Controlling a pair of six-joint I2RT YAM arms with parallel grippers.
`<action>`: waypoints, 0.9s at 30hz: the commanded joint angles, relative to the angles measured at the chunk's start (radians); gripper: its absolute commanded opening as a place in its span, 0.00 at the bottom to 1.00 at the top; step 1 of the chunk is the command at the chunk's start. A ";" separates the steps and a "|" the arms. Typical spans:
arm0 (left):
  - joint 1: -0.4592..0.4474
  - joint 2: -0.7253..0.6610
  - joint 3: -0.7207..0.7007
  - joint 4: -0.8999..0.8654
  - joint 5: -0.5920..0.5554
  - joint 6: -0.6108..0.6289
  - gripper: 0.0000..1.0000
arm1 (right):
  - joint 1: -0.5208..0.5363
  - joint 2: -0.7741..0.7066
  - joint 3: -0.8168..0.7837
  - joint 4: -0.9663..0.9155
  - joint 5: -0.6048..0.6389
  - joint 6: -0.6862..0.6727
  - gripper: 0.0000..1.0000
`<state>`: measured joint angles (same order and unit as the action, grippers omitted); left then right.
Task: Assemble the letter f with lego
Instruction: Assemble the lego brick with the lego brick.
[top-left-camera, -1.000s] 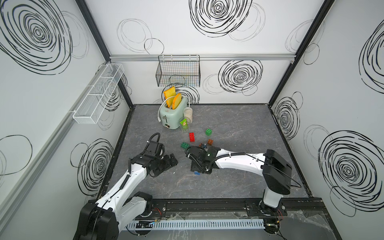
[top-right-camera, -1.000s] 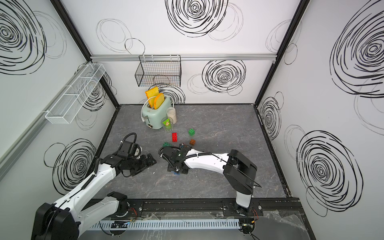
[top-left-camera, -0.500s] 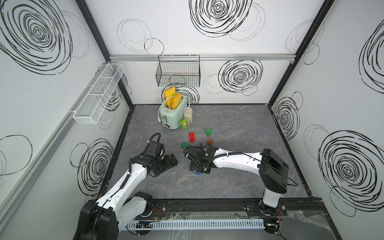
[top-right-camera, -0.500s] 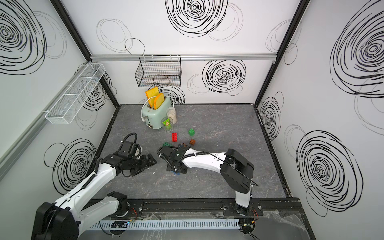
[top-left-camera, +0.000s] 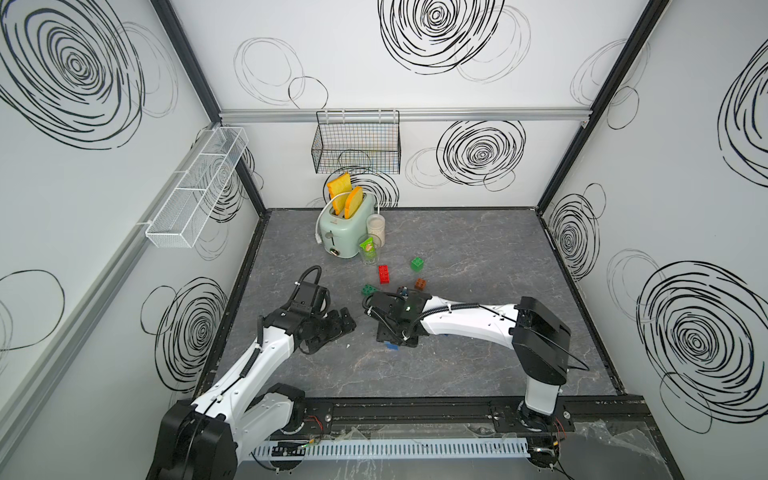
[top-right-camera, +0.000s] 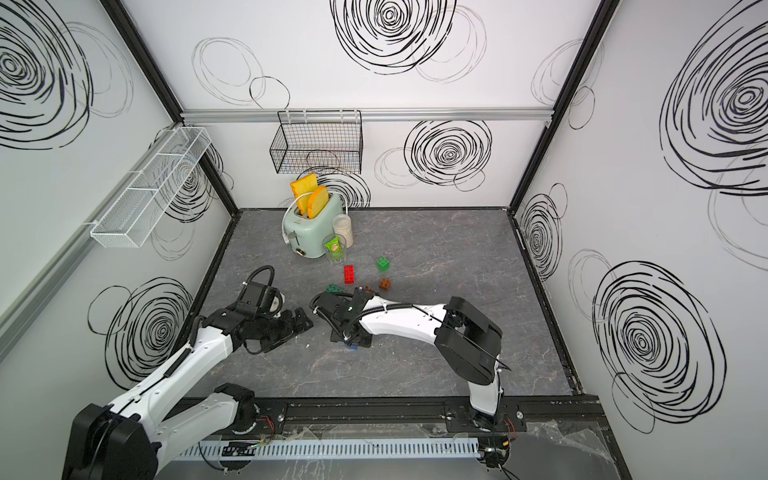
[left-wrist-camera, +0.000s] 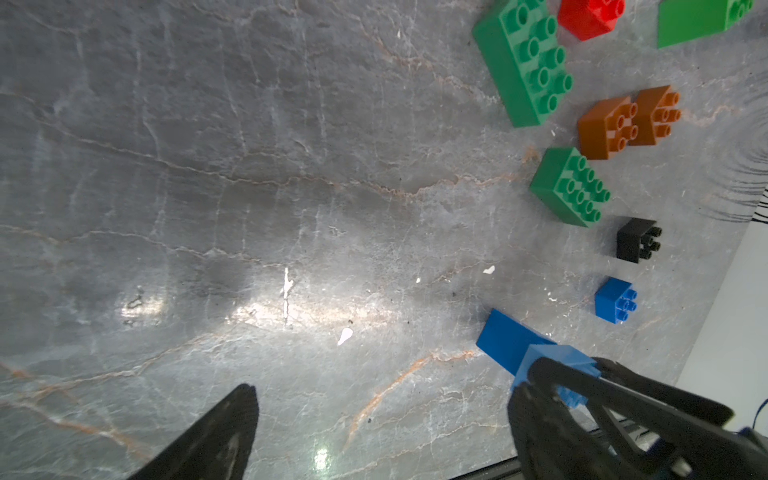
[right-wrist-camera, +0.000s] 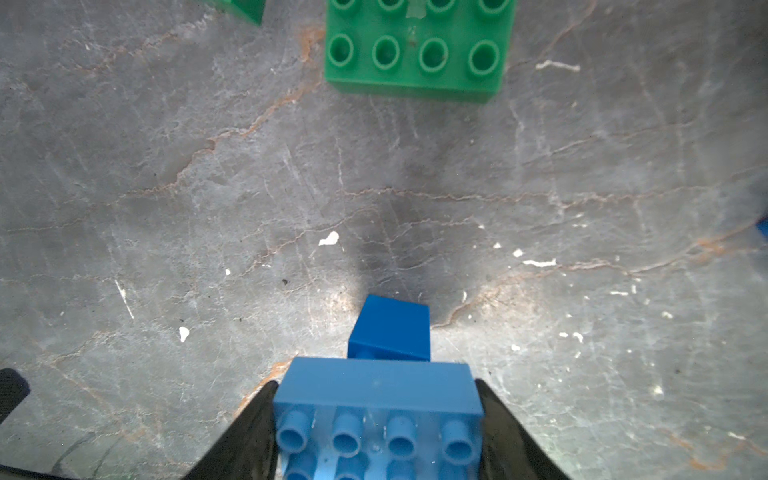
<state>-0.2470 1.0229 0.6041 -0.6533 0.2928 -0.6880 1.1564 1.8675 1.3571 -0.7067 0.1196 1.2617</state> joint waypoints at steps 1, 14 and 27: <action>-0.004 0.000 0.023 0.002 -0.018 0.007 0.98 | 0.012 0.032 0.011 -0.056 0.000 0.087 0.60; -0.002 0.003 0.023 0.000 -0.031 0.001 0.98 | 0.013 0.062 0.010 -0.103 -0.018 0.140 0.58; -0.002 0.008 0.026 -0.008 -0.041 -0.001 0.98 | 0.006 0.118 0.056 -0.158 -0.047 0.148 0.57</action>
<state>-0.2470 1.0267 0.6041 -0.6540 0.2699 -0.6884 1.1572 1.9194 1.4311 -0.7883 0.1162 1.3098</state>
